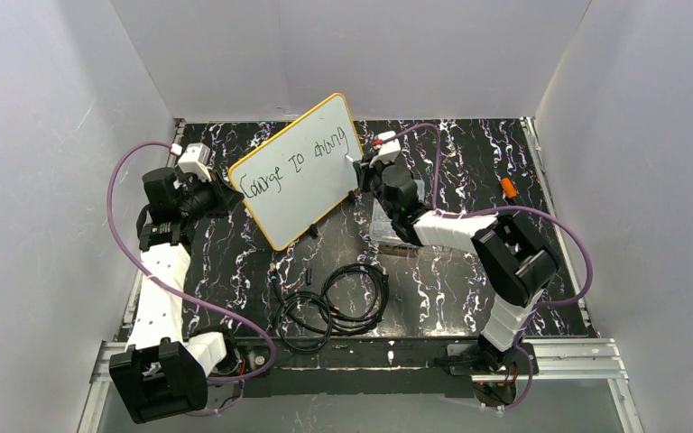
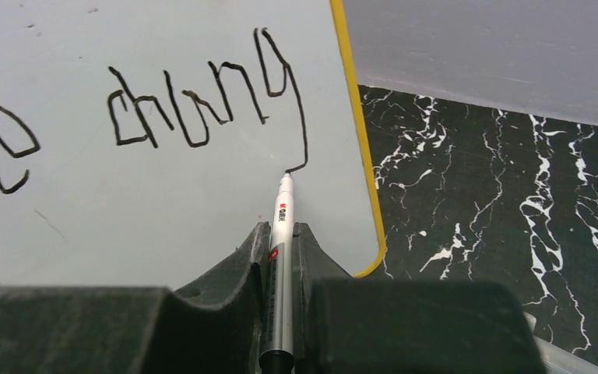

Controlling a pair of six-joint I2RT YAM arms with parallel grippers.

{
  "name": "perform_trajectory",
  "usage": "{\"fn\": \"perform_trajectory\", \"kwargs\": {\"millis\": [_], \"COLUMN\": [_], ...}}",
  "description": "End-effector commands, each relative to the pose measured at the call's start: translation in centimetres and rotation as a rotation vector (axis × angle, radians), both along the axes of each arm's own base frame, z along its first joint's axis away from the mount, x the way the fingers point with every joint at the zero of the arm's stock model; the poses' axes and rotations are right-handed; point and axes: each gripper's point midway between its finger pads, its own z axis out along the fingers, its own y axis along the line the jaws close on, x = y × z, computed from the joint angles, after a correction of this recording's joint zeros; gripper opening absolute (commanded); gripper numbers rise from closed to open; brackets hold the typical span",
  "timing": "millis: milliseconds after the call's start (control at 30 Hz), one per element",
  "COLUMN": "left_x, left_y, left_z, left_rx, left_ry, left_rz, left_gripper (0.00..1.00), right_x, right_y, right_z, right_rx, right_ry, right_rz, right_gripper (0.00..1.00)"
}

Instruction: Write a sentence on the whiteboard

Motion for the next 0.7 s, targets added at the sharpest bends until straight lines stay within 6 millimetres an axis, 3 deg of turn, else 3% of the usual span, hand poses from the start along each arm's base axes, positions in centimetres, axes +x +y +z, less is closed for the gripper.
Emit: {"fn": "perform_trajectory", "kwargs": {"millis": [0,267,667], "left_x": [-0.2,-0.2,-0.1], "left_y": [-0.4,-0.4,-0.3], "left_z": [0.4,0.4,0.3], "left_rx": [-0.006,-0.006,-0.004], "left_ry": [-0.008,-0.01,-0.007], "left_rz": [-0.018,-0.017,-0.017], "left_gripper": [0.0,0.0,0.0], "right_x": [-1.5,-0.9,1.6], "right_y": [1.3,-2.1,-0.9], "right_z": [4.9,10.2,9.7], "right_rx": [0.092,0.136,0.114], "right_ry": [-0.084,-0.188,-0.192], "right_rz": [0.065,-0.082,-0.06], "right_gripper": [0.01,0.01,0.01]}}
